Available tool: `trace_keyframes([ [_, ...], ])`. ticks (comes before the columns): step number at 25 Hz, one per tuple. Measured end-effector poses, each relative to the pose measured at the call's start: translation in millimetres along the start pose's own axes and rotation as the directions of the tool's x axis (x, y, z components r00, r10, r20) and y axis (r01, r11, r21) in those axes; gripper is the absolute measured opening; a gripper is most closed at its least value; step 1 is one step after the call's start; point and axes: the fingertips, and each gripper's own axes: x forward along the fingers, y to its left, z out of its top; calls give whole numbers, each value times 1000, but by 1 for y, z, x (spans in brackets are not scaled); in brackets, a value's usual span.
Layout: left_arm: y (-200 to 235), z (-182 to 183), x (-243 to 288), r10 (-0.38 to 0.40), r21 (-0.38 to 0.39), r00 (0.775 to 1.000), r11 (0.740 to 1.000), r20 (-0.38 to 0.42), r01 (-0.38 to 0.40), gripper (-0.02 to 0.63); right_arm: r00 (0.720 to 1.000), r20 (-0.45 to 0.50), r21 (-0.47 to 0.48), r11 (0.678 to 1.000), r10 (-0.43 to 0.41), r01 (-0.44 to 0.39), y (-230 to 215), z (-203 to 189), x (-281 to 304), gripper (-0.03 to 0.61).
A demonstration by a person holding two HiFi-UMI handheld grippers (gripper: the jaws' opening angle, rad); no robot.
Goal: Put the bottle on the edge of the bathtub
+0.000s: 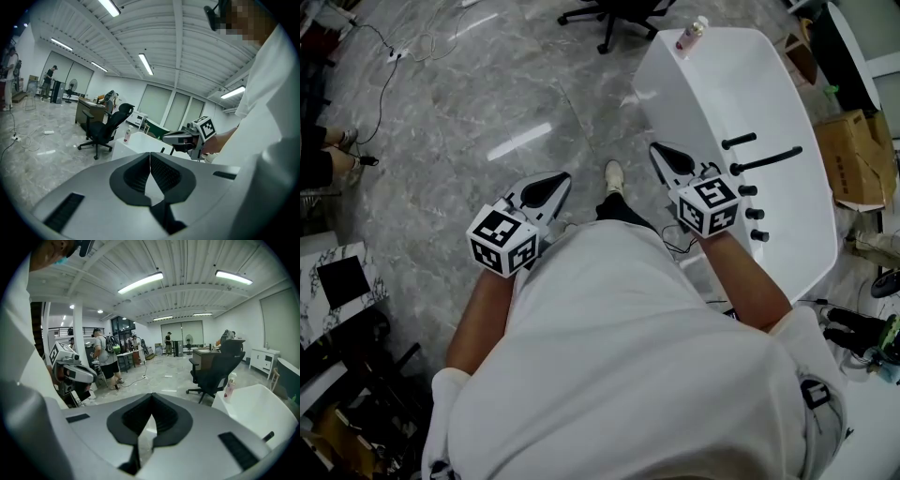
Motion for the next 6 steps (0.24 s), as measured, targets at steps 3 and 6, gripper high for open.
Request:
trace_keyframes([
  [3, 2, -2, -2, 8, -3, 1000, 1000, 0, -8, 18, 1000, -1, 3, 1000, 6, -6, 0, -1, 4, 8],
  [6, 4, -4, -2, 13, -12, 1000, 1000, -3, -13, 18, 1000, -4, 11, 1000, 8, -8, -3, -1, 7, 8],
])
